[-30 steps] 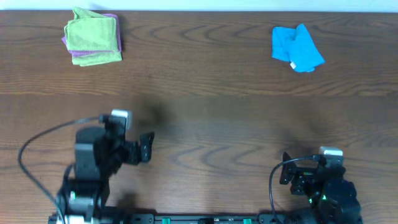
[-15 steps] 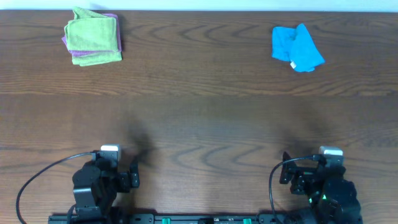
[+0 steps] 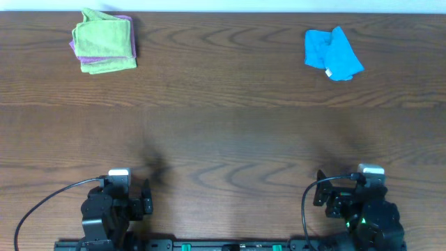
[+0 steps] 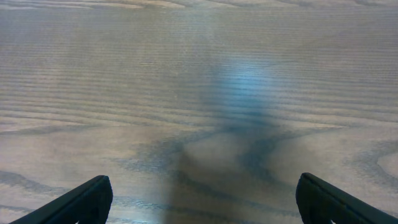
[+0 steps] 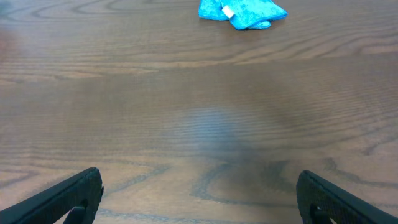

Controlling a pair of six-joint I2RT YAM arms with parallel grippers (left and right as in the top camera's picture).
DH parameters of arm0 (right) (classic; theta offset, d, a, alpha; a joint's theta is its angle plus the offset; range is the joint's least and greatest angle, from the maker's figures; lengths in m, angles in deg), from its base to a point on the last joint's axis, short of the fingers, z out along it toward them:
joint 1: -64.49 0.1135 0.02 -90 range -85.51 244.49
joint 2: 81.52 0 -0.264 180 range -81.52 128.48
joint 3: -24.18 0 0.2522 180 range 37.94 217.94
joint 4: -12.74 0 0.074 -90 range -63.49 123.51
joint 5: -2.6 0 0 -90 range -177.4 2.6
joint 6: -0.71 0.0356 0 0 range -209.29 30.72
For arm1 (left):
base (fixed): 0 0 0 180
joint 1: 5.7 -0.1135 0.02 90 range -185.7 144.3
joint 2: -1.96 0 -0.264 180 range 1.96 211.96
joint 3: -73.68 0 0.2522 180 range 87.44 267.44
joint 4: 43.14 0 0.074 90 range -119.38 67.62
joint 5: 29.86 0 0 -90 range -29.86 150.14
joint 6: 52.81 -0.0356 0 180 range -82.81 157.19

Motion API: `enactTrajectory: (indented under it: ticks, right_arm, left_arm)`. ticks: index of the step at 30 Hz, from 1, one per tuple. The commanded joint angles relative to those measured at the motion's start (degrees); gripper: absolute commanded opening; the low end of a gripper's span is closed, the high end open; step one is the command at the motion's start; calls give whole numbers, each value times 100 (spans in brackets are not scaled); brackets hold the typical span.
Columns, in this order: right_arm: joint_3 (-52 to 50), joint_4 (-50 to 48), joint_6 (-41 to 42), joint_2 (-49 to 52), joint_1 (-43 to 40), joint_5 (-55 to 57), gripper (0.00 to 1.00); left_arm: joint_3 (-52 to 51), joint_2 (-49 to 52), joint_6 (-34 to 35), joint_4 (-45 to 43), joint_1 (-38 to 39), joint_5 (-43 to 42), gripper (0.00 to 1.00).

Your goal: Fold the cloth

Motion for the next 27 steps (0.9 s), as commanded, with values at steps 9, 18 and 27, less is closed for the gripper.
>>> enactTrajectory:
  ticks: [9, 18, 27]
  right_arm:
    - [-20, 4, 87, -31, -37, 35, 99]
    - [-20, 0, 87, -33, -46, 37, 99]
    - [-953, -629, 76, -87, -688, -101, 99]
  left_arm:
    - [-48, -57, -103, 348, -28, 107, 95]
    - [-48, -57, -103, 348, -28, 109, 95]
    - [-48, -57, -103, 348, -28, 107, 95]
